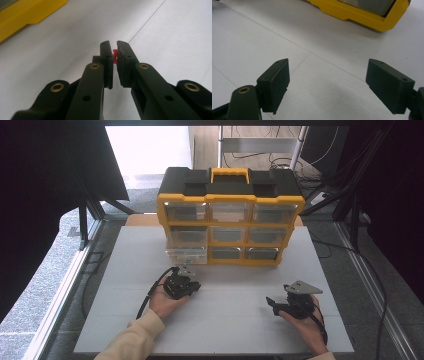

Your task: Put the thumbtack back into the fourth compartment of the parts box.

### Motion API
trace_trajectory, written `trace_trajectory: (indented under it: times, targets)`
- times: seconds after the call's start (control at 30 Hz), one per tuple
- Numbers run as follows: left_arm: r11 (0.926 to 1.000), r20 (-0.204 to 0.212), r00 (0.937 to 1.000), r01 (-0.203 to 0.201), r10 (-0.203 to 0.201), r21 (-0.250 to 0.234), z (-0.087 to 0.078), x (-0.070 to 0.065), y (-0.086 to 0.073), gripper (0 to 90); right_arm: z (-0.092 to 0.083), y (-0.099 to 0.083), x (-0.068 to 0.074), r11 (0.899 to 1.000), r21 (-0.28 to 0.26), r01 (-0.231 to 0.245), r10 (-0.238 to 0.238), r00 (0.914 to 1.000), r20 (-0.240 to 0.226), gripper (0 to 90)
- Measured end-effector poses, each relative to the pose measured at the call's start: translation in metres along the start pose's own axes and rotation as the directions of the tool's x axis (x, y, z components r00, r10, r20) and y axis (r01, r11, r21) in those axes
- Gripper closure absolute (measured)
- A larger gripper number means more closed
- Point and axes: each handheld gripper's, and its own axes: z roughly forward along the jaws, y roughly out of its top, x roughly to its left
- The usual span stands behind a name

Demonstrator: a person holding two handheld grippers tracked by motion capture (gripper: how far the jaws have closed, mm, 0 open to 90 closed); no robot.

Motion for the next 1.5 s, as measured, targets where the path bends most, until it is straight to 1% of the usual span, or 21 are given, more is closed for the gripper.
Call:
trace_trajectory:
  times: [0.03,0.13,0.2,0.37,0.47,0.53,0.57,0.6,0.73,0.8,0.93,1.13,1.23,1.33,1.5]
  targets:
    - [0.9999,0.007,1.0,0.006,-0.006,-0.01,-0.002,-0.001,0.0,83.3,0.0,0.0,0.0,1.0,0.0,0.0,0.0,1.0,0.0,19.7]
    - [0.9997,0.017,0.9998,0.004,-0.003,-0.025,-0.009,-0.002,-0.002,83.3,0.0,0.0,0.0,1.0,0.001,0.0,0.0,1.0,-0.001,19.6]
    - [0.9988,0.019,0.9997,0.013,-0.012,-0.047,-0.013,-0.003,-0.002,83.3,0.0,0.0,0.0,1.0,0.001,-0.001,0.001,1.0,0.0,19.6]
    - [0.9968,0.033,0.9994,0.007,-0.004,-0.08,-0.024,-0.006,-0.002,83.3,0.0,0.0,0.0,1.0,0.0,-0.003,0.003,1.0,0.002,19.7]
    - [0.9951,0.044,0.999,-0.002,0.006,-0.099,-0.03,-0.008,-0.002,83.3,0.0,0.0,0.0,1.0,0.001,-0.002,0.002,1.0,0.002,19.7]
    - [0.9935,0.043,0.999,0.008,-0.003,-0.113,-0.033,-0.01,-0.002,83.3,0.0,0.0,0.0,1.0,0.001,-0.001,0.001,1.0,0.002,19.6]
    - [0.993,0.045,0.999,0.004,0.002,-0.118,-0.034,-0.011,-0.002,83.3,0.0,0.0,0.0,1.0,0.001,-0.002,0.002,1.0,0.002,19.6]
    - [0.9922,0.046,0.9989,0.011,-0.005,-0.124,-0.035,-0.012,-0.002,83.3,0.0,0.0,0.0,1.0,0.001,-0.002,0.002,1.0,0.003,19.7]
    - [0.9892,0.05,0.9987,0.001,0.006,-0.146,-0.041,-0.012,-0.002,83.3,0.0,0.0,0.0,1.0,0.001,-0.002,0.002,1.0,0.002,19.7]
    - [0.9872,0.052,0.9986,0.01,-0.002,-0.159,-0.046,-0.013,-0.002,83.3,0.0,0.0,0.0,1.0,0.001,-0.002,0.002,1.0,0.002,19.6]
    - [0.9811,0.06,0.9982,0.018,-0.007,-0.192,-0.055,-0.013,-0.001,83.3,0.0,0.0,0.0,1.0,0.002,-0.001,0.001,1.0,0.003,19.7]
    - [0.9706,0.064,0.998,0.011,0.004,-0.24,-0.071,-0.015,0.004,83.3,0.0,0.0,0.001,1.0,0.003,-0.001,0.001,1.0,0.006,19.6]
    - [0.9631,0.076,0.9971,0.016,0.005,-0.269,-0.08,-0.016,0.007,83.3,0.0,0.0,0.0,1.0,0.004,-0.002,0.002,1.0,0.007,19.6]
    - [0.9554,0.077,0.997,0.013,0.01,-0.295,-0.088,-0.018,0.01,83.3,0.0,0.0,0.0,1.0,0.003,-0.002,0.002,1.0,0.007,19.6]
    - [0.9409,0.089,0.9959,0.015,0.016,-0.338,-0.101,-0.021,0.015,83.2,0.0,0.0,0.0,1.0,0.004,-0.002,0.002,1.0,0.006,19.5]
